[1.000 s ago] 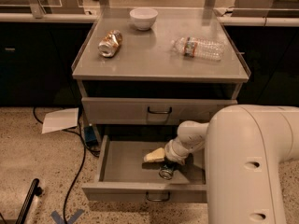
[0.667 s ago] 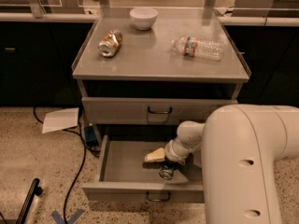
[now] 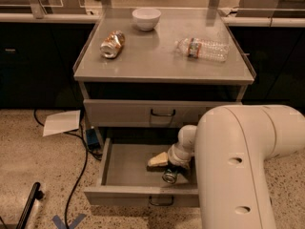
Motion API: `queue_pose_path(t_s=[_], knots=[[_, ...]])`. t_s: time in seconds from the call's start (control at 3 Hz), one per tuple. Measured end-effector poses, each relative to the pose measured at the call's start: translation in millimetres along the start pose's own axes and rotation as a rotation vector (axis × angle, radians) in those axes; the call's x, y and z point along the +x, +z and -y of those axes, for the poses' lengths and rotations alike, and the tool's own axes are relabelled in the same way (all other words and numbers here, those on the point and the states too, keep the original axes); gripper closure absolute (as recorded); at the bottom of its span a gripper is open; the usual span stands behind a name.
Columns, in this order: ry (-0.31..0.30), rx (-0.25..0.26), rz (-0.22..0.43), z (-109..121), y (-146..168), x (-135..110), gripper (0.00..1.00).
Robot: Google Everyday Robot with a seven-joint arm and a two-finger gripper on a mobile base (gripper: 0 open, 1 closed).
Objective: Pick green can from middle drawer and place on counter
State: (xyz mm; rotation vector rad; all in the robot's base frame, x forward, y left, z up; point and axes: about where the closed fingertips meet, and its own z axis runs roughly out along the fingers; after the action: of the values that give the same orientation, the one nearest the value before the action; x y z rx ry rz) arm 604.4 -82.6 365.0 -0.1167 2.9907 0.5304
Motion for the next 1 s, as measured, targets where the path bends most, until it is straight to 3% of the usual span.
queue_pose_path(t_s=[0.33,1.0], knots=[[0.014,0.012,-0.023,6.8,14.3,1.0,0.0],[0.014,0.012,-0.024,6.9,14.7,1.1,0.42]])
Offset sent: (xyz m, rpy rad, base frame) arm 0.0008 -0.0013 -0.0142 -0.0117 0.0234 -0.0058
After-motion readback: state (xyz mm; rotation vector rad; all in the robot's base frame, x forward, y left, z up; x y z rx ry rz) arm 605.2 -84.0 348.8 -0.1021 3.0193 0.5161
